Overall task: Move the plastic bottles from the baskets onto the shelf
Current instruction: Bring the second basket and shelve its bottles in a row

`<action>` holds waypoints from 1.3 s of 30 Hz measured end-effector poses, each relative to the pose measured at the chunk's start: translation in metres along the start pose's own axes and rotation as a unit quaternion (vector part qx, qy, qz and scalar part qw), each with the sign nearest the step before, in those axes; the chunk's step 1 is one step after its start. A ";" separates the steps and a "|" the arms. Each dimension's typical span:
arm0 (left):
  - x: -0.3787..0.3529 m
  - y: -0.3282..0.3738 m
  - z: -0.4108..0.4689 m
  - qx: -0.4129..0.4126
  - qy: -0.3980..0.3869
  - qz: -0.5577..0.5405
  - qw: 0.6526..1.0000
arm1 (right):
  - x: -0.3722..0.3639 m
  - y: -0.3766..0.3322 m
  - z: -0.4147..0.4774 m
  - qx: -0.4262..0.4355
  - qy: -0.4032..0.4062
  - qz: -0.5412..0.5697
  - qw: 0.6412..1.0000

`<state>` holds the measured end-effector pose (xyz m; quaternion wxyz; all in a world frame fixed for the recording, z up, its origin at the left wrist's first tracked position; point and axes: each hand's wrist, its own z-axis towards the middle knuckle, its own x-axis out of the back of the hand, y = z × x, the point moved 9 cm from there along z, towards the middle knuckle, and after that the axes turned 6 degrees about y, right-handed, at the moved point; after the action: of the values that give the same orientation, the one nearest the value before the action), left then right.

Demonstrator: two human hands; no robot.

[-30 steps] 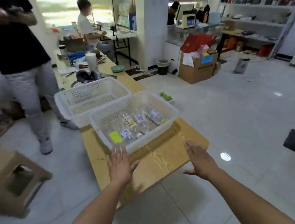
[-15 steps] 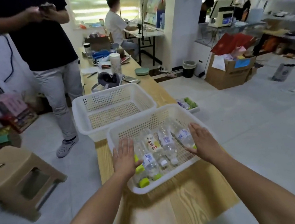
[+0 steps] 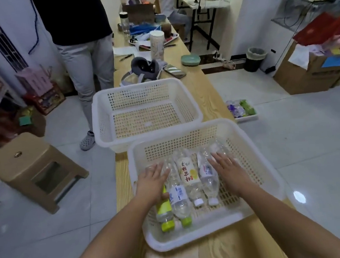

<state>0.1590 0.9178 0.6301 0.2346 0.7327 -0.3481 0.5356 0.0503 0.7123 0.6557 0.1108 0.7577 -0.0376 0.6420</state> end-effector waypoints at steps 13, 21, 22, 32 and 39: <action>-0.004 0.013 0.027 0.038 -0.045 -0.052 0.997 | -0.032 -0.013 0.073 0.138 -0.065 -0.014 0.988; 0.001 0.030 0.052 0.021 -0.028 0.009 0.999 | -0.046 -0.002 0.077 0.173 0.005 0.032 0.984; 0.004 0.033 0.055 0.011 -0.025 0.028 0.999 | -0.047 -0.002 0.077 0.174 0.014 0.036 0.984; 0.006 0.047 0.069 -0.118 0.006 0.159 0.980 | -0.040 0.000 0.077 0.183 0.095 0.046 0.977; 0.011 0.053 0.054 -0.133 0.049 0.205 0.969 | -0.034 -0.005 0.071 0.184 0.074 0.066 0.978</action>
<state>0.1538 0.8417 0.6220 0.2319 0.5811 -0.5467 0.5565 0.1143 0.6987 0.6106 -0.0707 0.7112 0.0401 0.6983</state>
